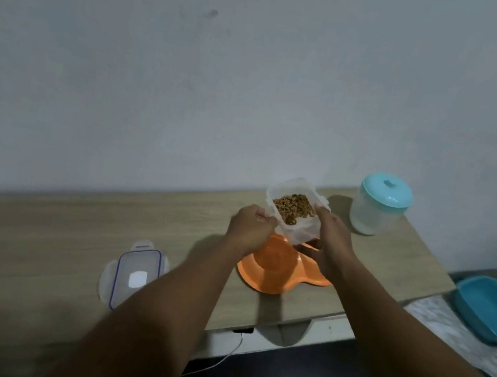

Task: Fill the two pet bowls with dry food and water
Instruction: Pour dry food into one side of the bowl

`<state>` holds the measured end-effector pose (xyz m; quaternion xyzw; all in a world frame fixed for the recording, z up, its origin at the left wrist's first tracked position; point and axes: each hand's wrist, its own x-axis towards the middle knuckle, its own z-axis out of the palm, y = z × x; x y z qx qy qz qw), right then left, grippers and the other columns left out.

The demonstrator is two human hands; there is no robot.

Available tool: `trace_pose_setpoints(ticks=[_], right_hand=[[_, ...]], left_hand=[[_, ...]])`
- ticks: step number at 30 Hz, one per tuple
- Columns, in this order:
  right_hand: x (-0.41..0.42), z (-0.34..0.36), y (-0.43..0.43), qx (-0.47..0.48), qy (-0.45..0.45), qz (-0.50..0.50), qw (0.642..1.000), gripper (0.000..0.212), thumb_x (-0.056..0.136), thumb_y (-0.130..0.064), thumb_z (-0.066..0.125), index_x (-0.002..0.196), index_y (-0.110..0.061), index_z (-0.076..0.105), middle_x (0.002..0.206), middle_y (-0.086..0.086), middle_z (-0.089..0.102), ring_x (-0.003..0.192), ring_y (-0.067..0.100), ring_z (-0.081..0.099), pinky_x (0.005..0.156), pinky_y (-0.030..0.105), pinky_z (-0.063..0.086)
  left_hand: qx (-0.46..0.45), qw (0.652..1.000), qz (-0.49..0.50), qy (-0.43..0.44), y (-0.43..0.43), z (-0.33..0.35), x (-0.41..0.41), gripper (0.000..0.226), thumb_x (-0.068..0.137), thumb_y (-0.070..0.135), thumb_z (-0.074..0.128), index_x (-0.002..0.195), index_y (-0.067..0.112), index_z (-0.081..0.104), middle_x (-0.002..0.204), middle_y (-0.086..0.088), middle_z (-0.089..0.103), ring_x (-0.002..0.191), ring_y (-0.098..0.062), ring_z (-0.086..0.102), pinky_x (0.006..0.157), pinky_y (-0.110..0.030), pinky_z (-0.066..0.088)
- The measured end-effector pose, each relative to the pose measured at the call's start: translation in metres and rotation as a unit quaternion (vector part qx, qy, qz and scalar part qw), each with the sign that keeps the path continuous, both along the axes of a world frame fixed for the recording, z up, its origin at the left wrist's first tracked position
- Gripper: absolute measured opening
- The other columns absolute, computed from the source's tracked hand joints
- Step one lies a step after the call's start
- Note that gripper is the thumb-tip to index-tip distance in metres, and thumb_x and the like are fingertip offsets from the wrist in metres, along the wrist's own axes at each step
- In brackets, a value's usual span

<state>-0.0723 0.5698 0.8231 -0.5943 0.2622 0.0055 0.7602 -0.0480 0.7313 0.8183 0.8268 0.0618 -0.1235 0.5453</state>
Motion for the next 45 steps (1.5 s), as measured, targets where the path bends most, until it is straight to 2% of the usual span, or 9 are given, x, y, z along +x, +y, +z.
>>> trace_pose_setpoints(ticks=[4,7,9,12,15,19,22,34,45], right_hand=[[-0.007,-0.007,-0.050,-0.150,0.023,0.008,0.988,0.049,0.085,-0.054,0.063,0.123,-0.022,0.059,0.119,0.010,0.064,0.102,0.031,0.066,0.076,0.057,0.061],[-0.005,-0.008,-0.072,-0.267,0.007,0.056,0.962,0.067,0.075,-0.068,0.058,0.126,-0.024,0.059,0.119,0.006,0.065,0.102,0.028,0.066,0.074,0.054,0.062],[-0.003,-0.005,-0.077,-0.335,-0.026,0.097,0.937,0.061,0.080,-0.067,0.055,0.123,-0.024,0.061,0.115,0.004,0.067,0.100,0.026,0.066,0.079,0.053,0.061],[0.004,-0.006,-0.078,-0.425,-0.072,0.142,0.891,0.046,0.092,-0.057,0.054,0.118,-0.021,0.065,0.109,0.004,0.069,0.098,0.022,0.066,0.084,0.047,0.058],[0.009,-0.007,-0.071,-0.492,-0.077,0.184,0.848,0.062,0.086,-0.069,0.048,0.127,-0.025,0.061,0.121,0.004,0.068,0.106,0.024,0.064,0.088,0.049,0.056],[0.014,-0.004,-0.060,-0.561,-0.094,0.238,0.787,0.074,0.079,-0.078,0.039,0.131,-0.029,0.056,0.122,0.002,0.067,0.108,0.026,0.064,0.086,0.048,0.055],[0.017,-0.004,-0.052,-0.597,-0.099,0.256,0.754,0.070,0.082,-0.075,0.042,0.134,-0.028,0.053,0.125,0.002,0.064,0.108,0.025,0.062,0.086,0.046,0.054],[0.024,-0.006,-0.035,-0.649,-0.123,0.263,0.703,0.066,0.086,-0.070,0.047,0.137,-0.027,0.052,0.126,0.000,0.064,0.105,0.024,0.064,0.075,0.036,0.048],[0.025,-0.007,-0.038,-0.640,-0.117,0.245,0.719,0.066,0.086,-0.071,0.048,0.134,-0.026,0.053,0.125,0.001,0.065,0.103,0.023,0.063,0.077,0.038,0.053]], left_hand=[[0.194,0.973,-0.125,-0.006,0.004,-0.052,-0.017,0.087,0.069,0.052,0.078,0.142,0.023,0.041,0.143,-0.004,0.044,0.128,-0.026,0.047,0.102,-0.036,0.043],[0.243,0.959,-0.145,-0.014,0.004,-0.085,-0.022,0.112,0.058,0.056,0.081,0.150,0.024,0.026,0.154,-0.004,0.031,0.138,-0.026,0.037,0.110,-0.038,0.037],[0.280,0.948,-0.148,-0.020,-0.001,-0.099,-0.022,0.120,0.058,0.060,0.079,0.153,0.021,0.017,0.159,-0.005,0.024,0.143,-0.027,0.031,0.114,-0.044,0.033],[0.326,0.935,-0.135,-0.038,-0.009,-0.109,-0.023,0.118,0.066,0.061,0.076,0.155,0.022,0.010,0.164,-0.008,0.011,0.149,-0.031,0.019,0.119,-0.047,0.025],[0.327,0.937,-0.114,-0.040,-0.011,-0.115,-0.019,0.118,0.064,0.062,0.077,0.153,0.026,0.009,0.164,-0.006,0.005,0.150,-0.034,0.013,0.119,-0.051,0.023],[0.260,0.961,-0.095,-0.019,-0.011,-0.113,-0.016,0.118,0.055,0.056,0.083,0.149,0.030,0.016,0.155,-0.005,0.031,0.139,-0.029,0.037,0.109,-0.050,0.039],[0.252,0.963,-0.098,-0.011,-0.011,-0.111,-0.017,0.117,0.055,0.053,0.084,0.148,0.035,0.015,0.153,-0.002,0.034,0.137,-0.027,0.040,0.107,-0.050,0.041],[0.253,0.962,-0.105,0.009,-0.010,-0.111,-0.013,0.118,0.055,0.053,0.085,0.146,0.042,0.011,0.150,-0.003,0.037,0.135,-0.029,0.041,0.105,-0.052,0.043],[0.262,0.959,-0.102,0.011,-0.010,-0.109,-0.015,0.118,0.056,0.055,0.084,0.146,0.044,0.009,0.152,-0.003,0.035,0.136,-0.030,0.041,0.104,-0.055,0.043]])
